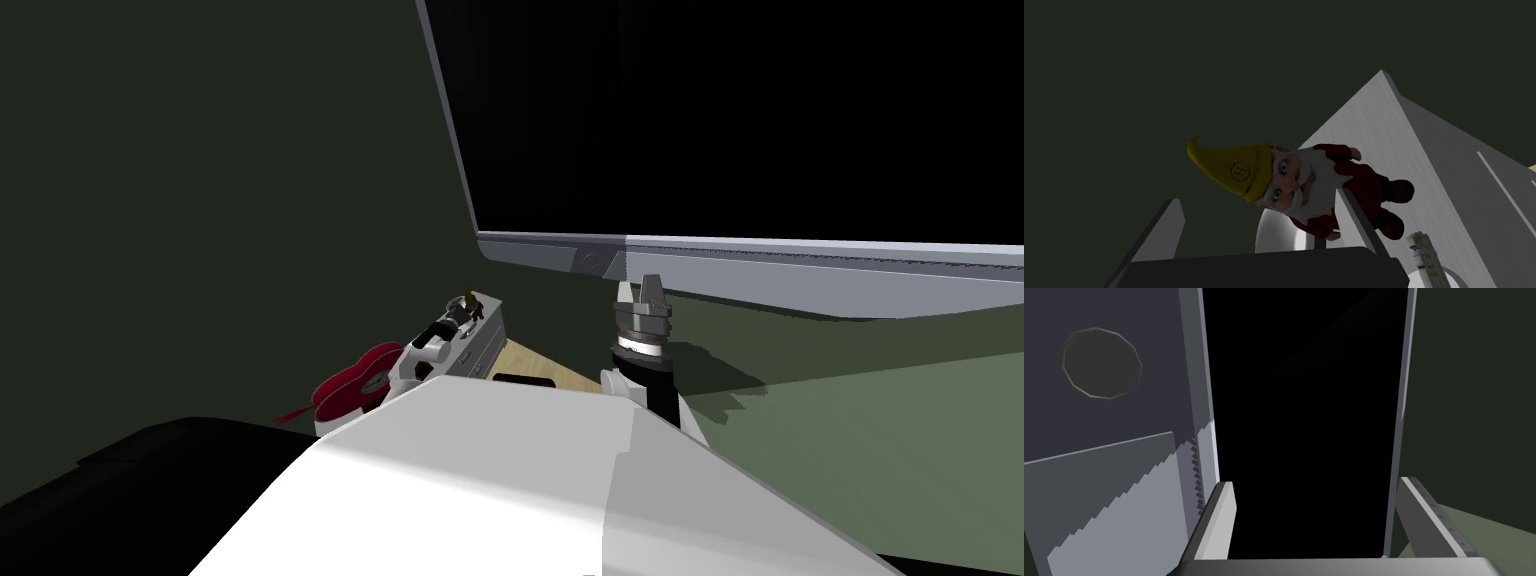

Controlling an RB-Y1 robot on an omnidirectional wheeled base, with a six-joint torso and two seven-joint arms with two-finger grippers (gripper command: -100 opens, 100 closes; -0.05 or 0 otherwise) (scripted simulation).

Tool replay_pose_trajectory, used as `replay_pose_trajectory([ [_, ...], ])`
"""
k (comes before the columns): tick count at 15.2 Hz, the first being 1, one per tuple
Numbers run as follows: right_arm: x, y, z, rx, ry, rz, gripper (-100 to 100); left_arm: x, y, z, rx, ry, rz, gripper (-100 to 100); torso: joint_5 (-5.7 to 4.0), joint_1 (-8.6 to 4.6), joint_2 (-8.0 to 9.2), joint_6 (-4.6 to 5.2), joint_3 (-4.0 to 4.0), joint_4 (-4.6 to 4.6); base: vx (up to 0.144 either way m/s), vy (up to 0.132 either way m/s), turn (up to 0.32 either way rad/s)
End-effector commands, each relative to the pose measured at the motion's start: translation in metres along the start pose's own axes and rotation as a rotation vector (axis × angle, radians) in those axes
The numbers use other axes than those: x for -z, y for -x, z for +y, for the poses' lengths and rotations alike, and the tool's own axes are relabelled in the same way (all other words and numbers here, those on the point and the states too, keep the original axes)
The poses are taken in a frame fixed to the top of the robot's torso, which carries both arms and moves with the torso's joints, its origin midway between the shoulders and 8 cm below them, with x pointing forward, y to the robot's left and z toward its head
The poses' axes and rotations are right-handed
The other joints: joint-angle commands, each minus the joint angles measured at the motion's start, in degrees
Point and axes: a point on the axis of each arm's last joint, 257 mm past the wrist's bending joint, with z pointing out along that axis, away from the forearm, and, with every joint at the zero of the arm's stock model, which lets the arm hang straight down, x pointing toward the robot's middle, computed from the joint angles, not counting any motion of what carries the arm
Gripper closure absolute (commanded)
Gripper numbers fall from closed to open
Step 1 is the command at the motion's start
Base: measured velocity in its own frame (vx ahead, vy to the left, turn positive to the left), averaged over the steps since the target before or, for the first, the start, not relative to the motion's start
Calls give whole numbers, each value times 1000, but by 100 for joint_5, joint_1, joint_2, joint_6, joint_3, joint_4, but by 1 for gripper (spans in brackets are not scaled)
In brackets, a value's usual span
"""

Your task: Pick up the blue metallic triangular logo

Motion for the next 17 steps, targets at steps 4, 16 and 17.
replay_pose_trajectory([
  [4,0,0,0,0,0,0,0,-4,25,25,77,107,-74,-100,0,-1,0,1,0,0,35,3,11],
  [16,0,0,0,0,0,0,0,3,76,78,249,328,-250,-100,0,-1,1,0,1,0,34,2,10],
  [17,0,0,0,0,0,0,0,5,78,81,249,339,-257,-100,0,-1,-1,0,0,0,30,2,2],
])
